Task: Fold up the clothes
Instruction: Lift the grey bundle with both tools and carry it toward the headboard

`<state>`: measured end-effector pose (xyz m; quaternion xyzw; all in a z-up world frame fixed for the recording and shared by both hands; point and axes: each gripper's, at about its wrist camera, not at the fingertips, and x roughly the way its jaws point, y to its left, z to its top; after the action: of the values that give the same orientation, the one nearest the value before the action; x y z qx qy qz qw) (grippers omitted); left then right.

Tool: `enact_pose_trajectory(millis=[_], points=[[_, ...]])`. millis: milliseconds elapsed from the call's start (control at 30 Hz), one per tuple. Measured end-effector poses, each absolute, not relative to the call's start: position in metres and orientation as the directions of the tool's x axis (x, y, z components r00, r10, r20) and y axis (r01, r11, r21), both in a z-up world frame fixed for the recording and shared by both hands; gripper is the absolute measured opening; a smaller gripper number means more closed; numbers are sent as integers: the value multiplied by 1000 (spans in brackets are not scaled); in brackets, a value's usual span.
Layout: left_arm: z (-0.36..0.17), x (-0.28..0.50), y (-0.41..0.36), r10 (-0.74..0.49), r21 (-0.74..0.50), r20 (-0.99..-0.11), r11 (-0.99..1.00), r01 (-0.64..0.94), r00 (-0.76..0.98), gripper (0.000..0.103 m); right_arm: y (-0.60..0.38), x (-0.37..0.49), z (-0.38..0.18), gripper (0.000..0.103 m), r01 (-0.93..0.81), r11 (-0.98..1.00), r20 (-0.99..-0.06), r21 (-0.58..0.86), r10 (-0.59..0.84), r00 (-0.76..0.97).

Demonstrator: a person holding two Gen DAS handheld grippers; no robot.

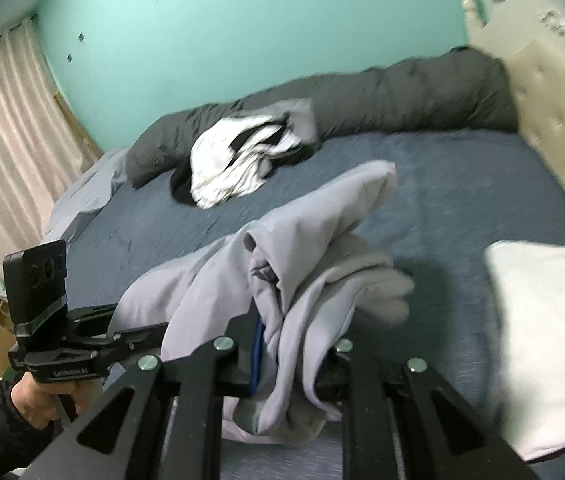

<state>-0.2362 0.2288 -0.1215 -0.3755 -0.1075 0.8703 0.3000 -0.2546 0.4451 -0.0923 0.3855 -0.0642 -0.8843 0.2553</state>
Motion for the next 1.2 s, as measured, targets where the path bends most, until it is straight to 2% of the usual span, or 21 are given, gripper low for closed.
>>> enact_pose_trajectory(millis=[367,533,633,833,933,1200], points=[[-39,-267,404,664,-329,-514,-738,-590,-544,35,612,-246,-8,15,291,-930,-558,224,-367,-744],[-30,-276,475,669,-266,-479,-727,-632,-568,35,677,-247,2,15,238,-952,-505,191,-303,-808],[-50,-283,513,669,-253,-488,-723,-643,-560,35,709,-249,-15,15,197,-962,-506,192,-269,-820],[-138,-279,561,646,-256,-604,-712,-654,-467,35,760,-248,-116,15,99,-958,-613,268,-248,-750],[-160,-269,561,651,-268,-608,-707,-655,-454,35,774,-238,-151,15,70,-946,-627,316,-263,-733],[-173,-265,543,707,-397,-582,-678,-619,-401,35,789,-230,-166,15,27,-928,-649,372,-281,-707]])
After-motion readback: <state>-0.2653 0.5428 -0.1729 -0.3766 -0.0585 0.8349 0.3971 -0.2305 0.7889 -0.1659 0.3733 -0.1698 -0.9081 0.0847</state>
